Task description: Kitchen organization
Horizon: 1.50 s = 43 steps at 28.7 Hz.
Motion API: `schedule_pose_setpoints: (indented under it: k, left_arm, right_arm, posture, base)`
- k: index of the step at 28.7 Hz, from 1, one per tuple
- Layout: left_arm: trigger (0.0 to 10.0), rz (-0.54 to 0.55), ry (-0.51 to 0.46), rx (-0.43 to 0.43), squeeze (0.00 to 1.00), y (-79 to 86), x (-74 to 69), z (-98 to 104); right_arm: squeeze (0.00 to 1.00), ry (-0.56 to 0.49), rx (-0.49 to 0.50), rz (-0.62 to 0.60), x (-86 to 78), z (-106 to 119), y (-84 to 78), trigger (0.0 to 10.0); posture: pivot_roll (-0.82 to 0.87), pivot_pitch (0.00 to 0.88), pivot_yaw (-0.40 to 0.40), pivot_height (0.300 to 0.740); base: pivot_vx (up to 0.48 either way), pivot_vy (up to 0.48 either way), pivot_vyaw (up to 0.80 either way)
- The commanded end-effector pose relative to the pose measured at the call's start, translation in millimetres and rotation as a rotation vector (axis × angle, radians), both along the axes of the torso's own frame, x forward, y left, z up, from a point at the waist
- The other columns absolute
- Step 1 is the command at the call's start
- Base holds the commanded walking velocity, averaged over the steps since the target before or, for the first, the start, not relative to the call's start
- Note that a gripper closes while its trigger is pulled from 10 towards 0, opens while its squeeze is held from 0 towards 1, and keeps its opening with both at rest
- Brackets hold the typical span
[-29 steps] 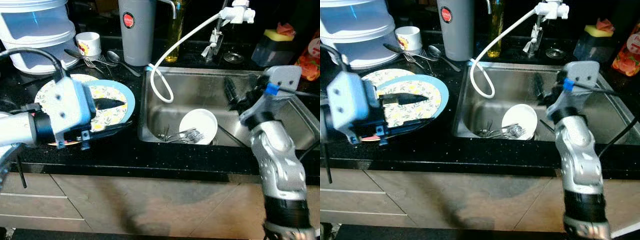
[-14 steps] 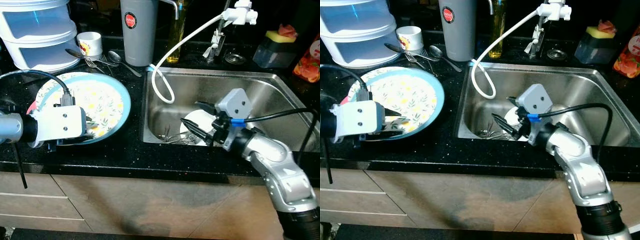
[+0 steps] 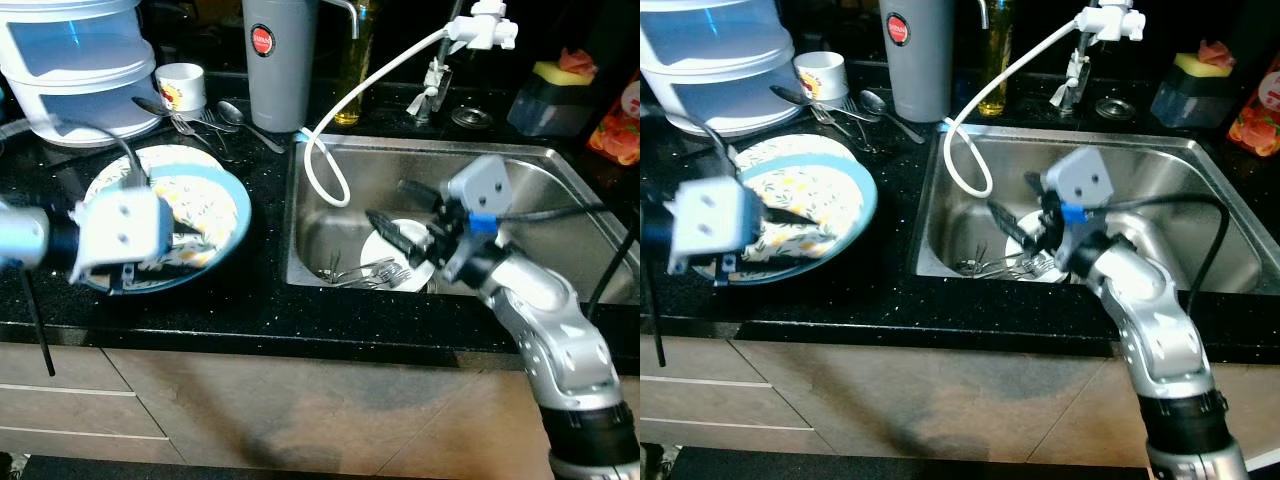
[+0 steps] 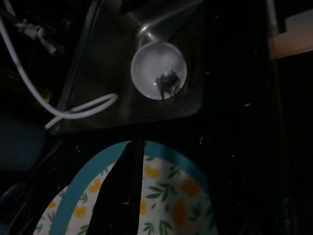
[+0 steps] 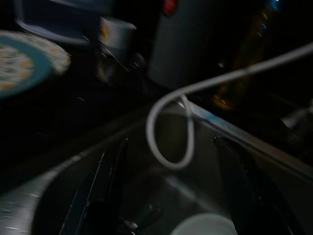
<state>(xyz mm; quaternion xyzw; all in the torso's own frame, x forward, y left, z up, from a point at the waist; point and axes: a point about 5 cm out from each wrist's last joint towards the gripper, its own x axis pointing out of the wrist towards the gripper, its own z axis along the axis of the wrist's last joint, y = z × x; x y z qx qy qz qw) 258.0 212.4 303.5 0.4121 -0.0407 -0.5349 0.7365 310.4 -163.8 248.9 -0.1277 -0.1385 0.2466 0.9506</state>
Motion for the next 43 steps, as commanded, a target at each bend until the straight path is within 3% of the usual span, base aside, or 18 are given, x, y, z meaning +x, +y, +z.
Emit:
schedule_pose_setpoints:
  k: [1, 6, 8, 12, 14, 20, 21, 22, 23, 24, 26, 32, 40, 41, 42, 43]
  left_arm:
    - [10.0, -0.002, 0.034, -0.014, 0.0, 2.3, -7.0, 0]
    - [10.0, 0.022, 0.056, 0.083, 0.0, 7.3, -16.8, -15]
    - [10.0, 0.07, 0.1, 0.178, 0.0, 13.9, -20.9, -37]
    - [10.0, 0.174, 0.064, 0.254, 0.0, 24.8, -15.2, -49]
    - [10.0, 0.235, 0.054, 0.273, 0.0, 31.1, -12.2, -60]
    - [10.0, 0.266, 0.032, 0.256, 0.0, 30.3, -11.6, -66]
    - [5.3, 0.312, -0.061, 0.217, 0.0, 24.9, 0.2, -68]
    - [5.3, 0.312, -0.061, 0.217, 0.0, 24.9, 0.2, -68]
    - [0.0, 0.334, -0.132, 0.183, 0.0, 18.5, 9.0, -69]
    - [0.0, 0.334, -0.132, 0.183, 0.0, 18.5, 9.0, -69]
    - [0.0, 0.354, -0.235, 0.128, 0.0, 8.3, 19.2, -65]
    - [0.0, 0.316, -0.394, 0.04, 0.0, -5.5, 23.0, -46]
    - [0.0, 0.283, -0.481, -0.158, 0.0, -23.2, 23.6, -12]
    - [0.0, 0.283, -0.481, -0.158, 0.0, -23.2, 23.6, -12]
    - [0.0, 0.318, -0.481, -0.036, 0.0, -14.6, 28.9, -20]
    - [0.0, 0.328, -0.484, 0.018, 0.0, -10.8, 30.6, -24]
  right_arm:
    - [0.0, 0.008, 0.011, -0.073, 5.3, -4, -5.8, 10.0]
    - [0.0, 0.006, 0.044, -0.093, 7.6, -3, -7.5, 10.0]
    - [0.0, 0.002, 0.052, -0.097, 9.5, -2, -6.5, 10.0]
    - [0.0, -0.005, 0.061, -0.103, 11.5, -1, -5.6, 10.0]
    - [0.0, -0.009, 0.067, -0.104, 12.2, 0, -5.1, 10.0]
    - [0.0, -0.011, 0.074, -0.105, 12.7, 0, -5.0, 10.0]
    - [0.0, -0.013, 0.077, -0.102, 12.5, 0, -4.4, 10.0]
    - [0.0, -0.013, 0.077, -0.102, 12.5, 0, -4.4, 10.0]
    - [0.0, -0.016, 0.079, -0.099, 12.4, 1, -3.9, 10.0]
    - [0.0, -0.016, 0.079, -0.099, 12.4, 1, -3.9, 10.0]
    - [0.0, -0.019, 0.082, -0.097, 12.2, 2, -3.4, 10.0]
    - [0.0, -0.019, 0.083, -0.096, 12.0, 1, -3.5, 10.0]
    - [0.0, -0.021, 0.087, -0.089, 12.2, 1, -1.1, 10.0]
    - [0.0, -0.021, 0.087, -0.089, 12.2, 1, -1.1, 10.0]
    - [0.0, -0.022, 0.087, -0.088, 12.4, 1, -0.8, 10.0]
    - [0.0, -0.022, 0.087, -0.088, 12.5, 1, -0.8, 10.0]
  posture:
    - [0.1, 0.052, -0.014, 0.74]
    - [0.11, 0.055, -0.023, 0.74]
    - [0.12, 0.058, -0.026, 0.74]
    - [0.12, 0.058, -0.029, 0.74]
    - [0.12, 0.057, -0.031, 0.74]
    - [0.12, 0.058, -0.032, 0.74]
    - [0.11, 0.055, -0.037, 0.74]
    - [0.11, 0.055, -0.037, 0.74]
    - [0.11, 0.053, -0.038, 0.74]
    - [0.11, 0.053, -0.038, 0.74]
    - [0.11, 0.053, -0.038, 0.74]
    - [0.11, 0.053, -0.037, 0.74]
    - [0.11, 0.043, -0.037, 0.74]
    - [0.11, 0.043, -0.037, 0.74]
    - [0.11, 0.039, -0.035, 0.74]
    - [0.11, 0.039, -0.035, 0.74]
  base:
    - [0.0, 0.0, 0.0]
    - [0.0, 0.0, 0.0]
    - [0.0, 0.0, 0.0]
    - [0.0, 0.0, 0.0]
    - [0.0, 0.0, 0.0]
    - [0.0, 0.0, 0.0]
    - [0.0, 0.0, 0.0]
    - [0.0, 0.0, 0.0]
    - [0.0, 0.0, 0.0]
    - [0.0, 0.0, 0.0]
    - [0.0, 0.0, 0.0]
    - [0.0, 0.0, 0.0]
    - [0.0, 0.0, 0.0]
    - [0.0, 0.0, 0.0]
    - [0.0, 0.0, 0.0]
    - [0.0, 0.0, 0.0]
